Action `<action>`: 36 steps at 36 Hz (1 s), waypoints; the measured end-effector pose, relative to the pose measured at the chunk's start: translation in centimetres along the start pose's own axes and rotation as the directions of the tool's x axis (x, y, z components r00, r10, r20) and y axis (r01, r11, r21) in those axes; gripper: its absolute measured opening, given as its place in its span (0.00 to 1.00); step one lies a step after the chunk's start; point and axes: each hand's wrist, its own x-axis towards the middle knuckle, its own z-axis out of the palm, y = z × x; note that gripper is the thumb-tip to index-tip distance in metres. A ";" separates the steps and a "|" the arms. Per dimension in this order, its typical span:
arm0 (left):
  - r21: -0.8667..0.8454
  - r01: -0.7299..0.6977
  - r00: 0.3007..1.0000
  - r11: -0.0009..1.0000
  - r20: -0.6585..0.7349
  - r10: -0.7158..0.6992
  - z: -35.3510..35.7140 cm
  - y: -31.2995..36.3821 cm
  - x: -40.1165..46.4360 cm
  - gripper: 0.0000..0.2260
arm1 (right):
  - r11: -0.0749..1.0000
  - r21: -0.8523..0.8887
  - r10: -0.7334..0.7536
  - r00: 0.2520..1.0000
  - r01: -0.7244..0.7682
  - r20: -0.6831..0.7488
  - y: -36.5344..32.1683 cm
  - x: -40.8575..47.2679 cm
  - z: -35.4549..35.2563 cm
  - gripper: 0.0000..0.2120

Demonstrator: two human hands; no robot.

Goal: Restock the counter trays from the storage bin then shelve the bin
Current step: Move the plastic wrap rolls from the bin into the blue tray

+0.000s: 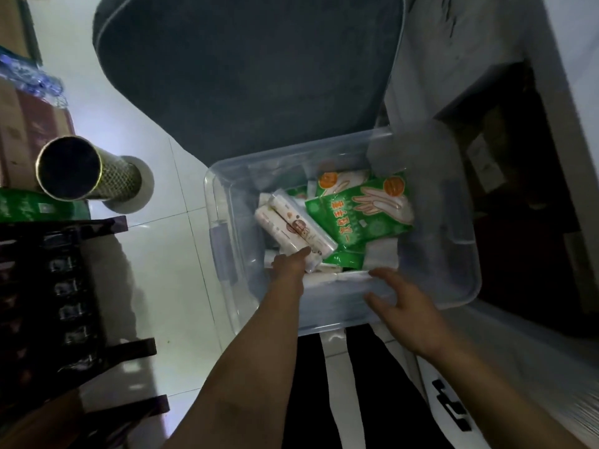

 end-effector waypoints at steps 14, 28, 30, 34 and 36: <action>-0.205 0.097 0.995 0.974 0.003 -0.098 2.2 0.1 3.5 0.20 | 0.997 0.046 0.062 0.998 -0.061 -0.030 1.5 1.9 0.3 0.18; -0.274 0.038 0.900 0.961 0.428 0.086 -3.2 -0.7 -2.7 0.14 | 0.999 0.035 0.040 0.999 -0.040 0.025 -0.2 4.6 2.0 0.20; -0.289 0.011 0.886 0.957 0.446 0.125 -4.2 -0.8 -4.5 0.19 | 1.000 -0.015 0.022 1.000 -0.022 0.020 -0.6 5.4 2.1 0.21; -0.269 -0.072 0.882 0.960 0.433 0.187 -6.4 -1.3 -7.3 0.20 | 0.982 -0.187 -0.017 0.997 0.029 0.070 -1.4 7.8 2.3 0.21; -0.276 -0.101 0.892 0.956 0.401 0.210 -7.3 -1.7 -8.1 0.20 | 0.964 -0.260 -0.033 0.994 0.059 0.104 -2.0 9.5 2.5 0.24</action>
